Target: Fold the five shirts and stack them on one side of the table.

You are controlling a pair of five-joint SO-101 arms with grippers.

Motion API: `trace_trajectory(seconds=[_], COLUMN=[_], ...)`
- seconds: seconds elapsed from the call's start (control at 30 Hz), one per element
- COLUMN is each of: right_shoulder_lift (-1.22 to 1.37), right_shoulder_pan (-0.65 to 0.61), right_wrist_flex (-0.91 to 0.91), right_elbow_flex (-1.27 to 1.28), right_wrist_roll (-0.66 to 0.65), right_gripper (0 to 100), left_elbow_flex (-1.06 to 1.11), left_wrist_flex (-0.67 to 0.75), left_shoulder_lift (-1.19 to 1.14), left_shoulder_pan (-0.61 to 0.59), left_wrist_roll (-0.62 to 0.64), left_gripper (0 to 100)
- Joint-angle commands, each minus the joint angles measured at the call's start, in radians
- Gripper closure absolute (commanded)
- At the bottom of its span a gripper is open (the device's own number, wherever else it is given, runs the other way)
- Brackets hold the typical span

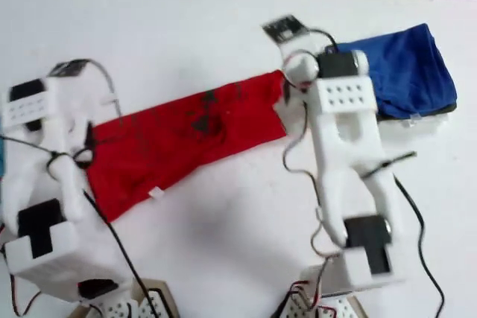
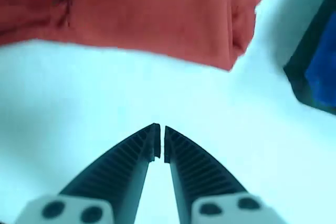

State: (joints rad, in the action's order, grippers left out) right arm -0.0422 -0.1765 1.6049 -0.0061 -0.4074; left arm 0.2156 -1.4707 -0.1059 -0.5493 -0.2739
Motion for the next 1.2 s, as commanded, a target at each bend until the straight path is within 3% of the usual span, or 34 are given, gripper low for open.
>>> trace_trajectory(seconds=[0.0,0.07,0.3,0.57,0.7,0.8,1.07,1.17], right_shoulder_lift=[-0.265,-0.392,-0.713,-0.869,-0.875,-0.880,-0.881,-0.881], right_shoulder_pan=[0.076,0.116,0.142,0.142,0.142,0.143,0.143,0.143], right_wrist_flex=[-0.064,-0.101,-0.102,-0.058,-0.056,-0.056,-0.056,-0.054], right_elbow_flex=[0.219,0.347,0.644,0.712,0.712,0.712,0.712,0.717], right_wrist_roll=[-0.077,-0.124,-0.230,-0.230,-0.230,-0.222,-0.221,-0.221], right_gripper=[98.0,98.0,98.0,98.0,98.0,98.0,98.0,98.0], left_elbow_flex=[0.025,0.054,0.180,0.277,0.255,0.173,-0.245,-0.340], left_wrist_flex=[0.032,0.051,0.204,0.327,0.334,0.279,-0.044,-0.109], left_shoulder_lift=[0.011,0.011,0.011,0.008,-0.061,-0.190,-0.545,-0.595], left_shoulder_pan=[-0.058,-0.057,-0.060,-0.055,-0.054,-0.052,0.038,0.043], left_wrist_roll=[0.003,0.012,0.109,0.272,0.296,0.296,0.258,0.238], left_gripper=[79,74,76,76,76,76,76,83])
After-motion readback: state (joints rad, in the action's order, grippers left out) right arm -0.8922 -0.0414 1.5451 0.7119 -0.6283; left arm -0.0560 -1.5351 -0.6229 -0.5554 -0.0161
